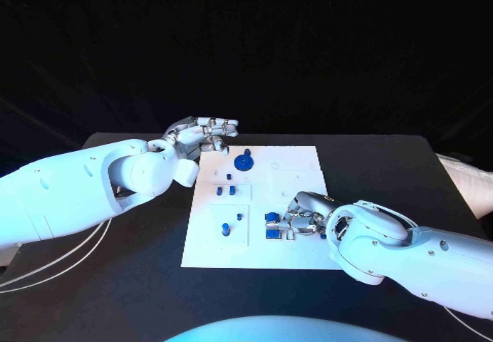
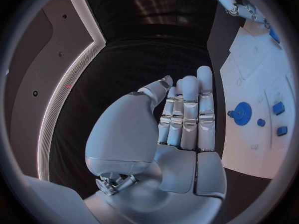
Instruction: Assemble the parts on the task board
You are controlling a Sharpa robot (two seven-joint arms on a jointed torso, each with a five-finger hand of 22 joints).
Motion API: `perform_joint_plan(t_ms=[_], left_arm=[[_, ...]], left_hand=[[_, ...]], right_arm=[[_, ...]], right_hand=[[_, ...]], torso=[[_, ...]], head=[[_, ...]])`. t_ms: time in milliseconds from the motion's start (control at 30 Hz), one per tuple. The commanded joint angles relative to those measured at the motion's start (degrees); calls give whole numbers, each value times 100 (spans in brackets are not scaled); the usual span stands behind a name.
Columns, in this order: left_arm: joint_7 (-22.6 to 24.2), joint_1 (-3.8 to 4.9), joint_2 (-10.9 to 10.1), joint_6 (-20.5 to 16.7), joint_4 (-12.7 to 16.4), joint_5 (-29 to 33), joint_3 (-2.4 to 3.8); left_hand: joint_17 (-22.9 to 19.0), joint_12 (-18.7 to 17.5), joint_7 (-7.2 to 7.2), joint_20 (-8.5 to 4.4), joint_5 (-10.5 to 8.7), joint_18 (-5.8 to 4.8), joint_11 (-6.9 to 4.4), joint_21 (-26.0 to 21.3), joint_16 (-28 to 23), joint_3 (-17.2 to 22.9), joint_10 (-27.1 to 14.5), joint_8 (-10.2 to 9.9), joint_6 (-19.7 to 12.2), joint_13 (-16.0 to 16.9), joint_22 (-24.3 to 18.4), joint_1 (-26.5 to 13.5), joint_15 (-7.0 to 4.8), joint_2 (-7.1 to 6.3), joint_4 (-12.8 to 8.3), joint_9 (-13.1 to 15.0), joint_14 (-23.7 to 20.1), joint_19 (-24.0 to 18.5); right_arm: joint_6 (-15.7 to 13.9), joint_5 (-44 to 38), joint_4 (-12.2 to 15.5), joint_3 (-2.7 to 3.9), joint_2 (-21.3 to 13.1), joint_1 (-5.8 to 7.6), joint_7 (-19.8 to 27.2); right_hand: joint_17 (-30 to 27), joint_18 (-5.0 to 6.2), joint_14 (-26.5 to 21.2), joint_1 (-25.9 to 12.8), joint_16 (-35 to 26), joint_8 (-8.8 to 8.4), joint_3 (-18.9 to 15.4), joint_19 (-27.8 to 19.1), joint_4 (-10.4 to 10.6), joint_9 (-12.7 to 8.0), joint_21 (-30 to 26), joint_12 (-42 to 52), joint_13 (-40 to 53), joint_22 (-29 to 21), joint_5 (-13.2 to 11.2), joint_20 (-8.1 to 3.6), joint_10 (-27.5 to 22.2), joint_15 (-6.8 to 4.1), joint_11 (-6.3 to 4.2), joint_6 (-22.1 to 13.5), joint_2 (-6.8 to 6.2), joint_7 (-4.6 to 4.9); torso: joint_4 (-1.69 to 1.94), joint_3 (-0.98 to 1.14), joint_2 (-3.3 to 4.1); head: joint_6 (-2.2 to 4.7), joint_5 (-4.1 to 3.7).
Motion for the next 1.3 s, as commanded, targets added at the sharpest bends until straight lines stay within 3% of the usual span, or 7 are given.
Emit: perform_joint_plan(t_ms=[33,200,300,533,933,1167,1300], left_arm=[[25,1,9,101,11,-4,4],[22,1,5,100,10,-4,4],[22,1,4,102,10,-4,4],[19,1,6,106,10,-4,4],[8,1,-4,113,9,-4,4],[4,1,-16,111,9,-4,3],[3,1,-21,112,10,-4,3]], left_hand=[[-5,40,1,11,38,66,3,-21,-22,-28,-53,37,-29,9,-5,19,14,3,-4,-7,-45,-20],[-5,40,1,11,38,66,3,-21,-22,-28,-53,37,-29,9,-5,19,14,3,-4,-7,-45,-20],[-5,40,1,11,38,66,3,-21,-22,-28,-53,37,-29,9,-5,19,14,3,-4,-7,-45,-20],[-5,40,1,11,38,66,3,-21,-22,-28,-53,37,-29,9,-5,19,14,3,-4,-7,-45,-20],[-7,44,1,11,39,66,3,-25,-22,-30,-56,39,-29,9,-7,18,14,4,-5,-7,-47,-21],[-7,44,1,11,39,66,3,-25,-22,-30,-56,39,-29,9,-7,18,14,4,-5,-7,-47,-21],[-7,44,1,11,39,66,3,-25,-22,-30,-56,39,-29,9,-7,18,14,4,-5,-7,-47,-21]], right_arm=[[87,-212,23,-1,-3,-9,-26],[77,-255,71,-1,-24,-20,-12],[91,-280,91,-1,-28,-26,-5],[149,-372,57,-1,-8,-31,-15],[-10,-393,133,-1,-116,-34,45],[-454,-165,446,2,-499,-29,443],[-691,103,680,5,-891,25,691]], right_hand=[[263,-70,373,-20,-39,3,-17,-12,-8,10,-35,-49,-8,-7,1,-7,-19,-36,11,-40,-7,5],[256,-68,373,345,-48,31,42,-17,-90,64,-45,-80,28,-14,226,-1,-13,-32,13,-75,-31,8],[258,-68,375,808,-48,52,155,-14,-302,99,-45,-87,61,-8,410,-6,-1,-36,9,-91,0,5],[268,-71,378,1438,-44,80,346,-10,-659,147,-43,-94,113,2,417,-9,18,-40,3,-110,103,4],[264,-71,377,1367,-47,87,287,-11,-632,169,-49,-114,130,-2,472,-5,26,-33,13,-125,75,17],[232,-59,369,1156,-72,66,108,-37,-481,182,-86,-281,28,-57,674,6,-55,-19,31,-196,-31,35],[241,-55,369,1309,-70,-41,119,-53,-527,153,-107,-500,-128,-84,879,21,-176,8,73,-375,-3,93]], torso=[[0,2,1],[2,3,1],[3,4,1],[4,3,0],[1,4,-1],[-8,5,-7],[-10,3,-7]], head=[[-8,1],[-11,0],[-17,1],[-26,-2],[-34,-11],[-25,-23],[2,-71]])
